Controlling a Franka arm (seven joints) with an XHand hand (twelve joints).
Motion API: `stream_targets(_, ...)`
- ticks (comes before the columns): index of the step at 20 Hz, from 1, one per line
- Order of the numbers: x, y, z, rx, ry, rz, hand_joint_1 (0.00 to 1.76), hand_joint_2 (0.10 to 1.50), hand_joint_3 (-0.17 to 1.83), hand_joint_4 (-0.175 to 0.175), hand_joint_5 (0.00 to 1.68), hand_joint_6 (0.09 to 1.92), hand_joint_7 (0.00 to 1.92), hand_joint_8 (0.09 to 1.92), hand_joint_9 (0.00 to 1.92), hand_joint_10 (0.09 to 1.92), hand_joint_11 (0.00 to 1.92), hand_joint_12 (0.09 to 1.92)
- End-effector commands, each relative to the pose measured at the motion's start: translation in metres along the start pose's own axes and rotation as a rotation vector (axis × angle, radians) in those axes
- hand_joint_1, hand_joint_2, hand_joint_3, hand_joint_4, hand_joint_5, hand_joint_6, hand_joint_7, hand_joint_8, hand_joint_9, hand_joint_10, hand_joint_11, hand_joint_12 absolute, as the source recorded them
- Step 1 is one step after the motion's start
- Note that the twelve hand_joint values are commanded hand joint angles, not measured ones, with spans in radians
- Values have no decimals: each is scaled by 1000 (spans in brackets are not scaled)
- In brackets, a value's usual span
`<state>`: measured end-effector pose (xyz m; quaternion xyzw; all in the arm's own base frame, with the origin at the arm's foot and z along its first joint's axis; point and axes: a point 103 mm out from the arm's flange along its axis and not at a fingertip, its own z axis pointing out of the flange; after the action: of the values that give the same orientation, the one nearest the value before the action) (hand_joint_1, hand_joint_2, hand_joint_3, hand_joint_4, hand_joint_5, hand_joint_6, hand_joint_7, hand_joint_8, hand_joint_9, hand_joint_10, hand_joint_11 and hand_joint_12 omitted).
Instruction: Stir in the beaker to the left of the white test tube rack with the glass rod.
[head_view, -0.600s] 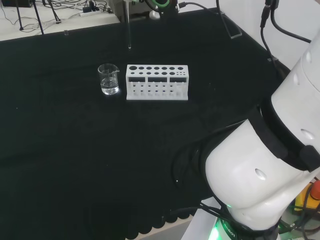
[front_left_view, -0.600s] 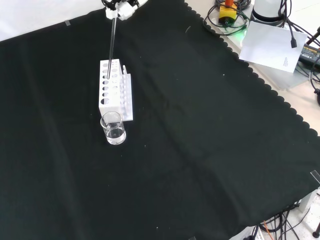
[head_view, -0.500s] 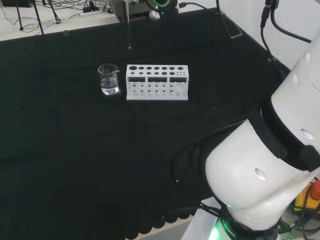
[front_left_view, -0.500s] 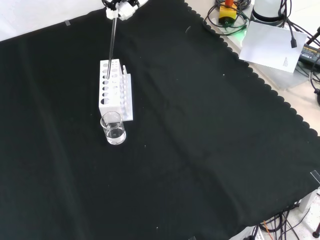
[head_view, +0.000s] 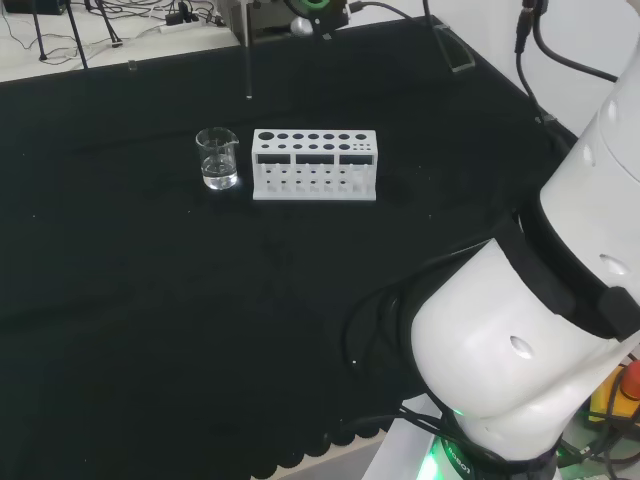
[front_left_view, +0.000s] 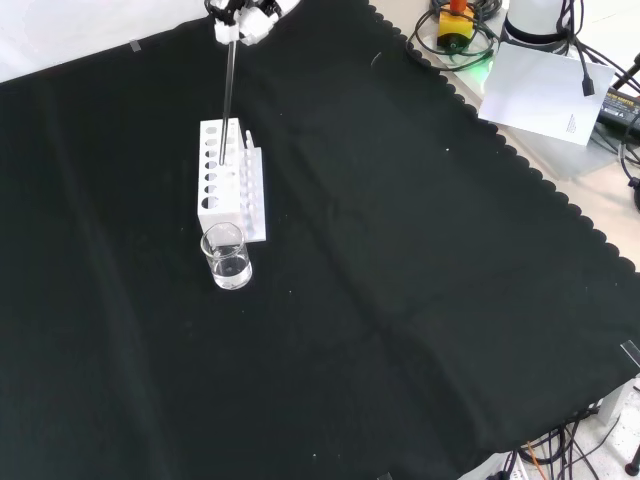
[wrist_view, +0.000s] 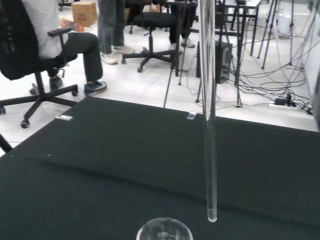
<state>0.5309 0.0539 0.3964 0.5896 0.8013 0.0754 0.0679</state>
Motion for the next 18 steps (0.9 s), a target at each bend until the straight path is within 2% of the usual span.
stream_targets(1,27,16,6,-9,42,-61,1290,1179,-175,-175,1037,653,1046,1244,1602,1023,1635,785)
stream_targets(10,46,36,29,-10,79,-158,1290,1179,-175,-175,1038,652,1047,1243,1603,1023,1635,789)
stream_targets(18,25,55,55,6,90,-151,1290,1178,-175,-175,1038,653,1048,1241,1604,1023,1635,791)
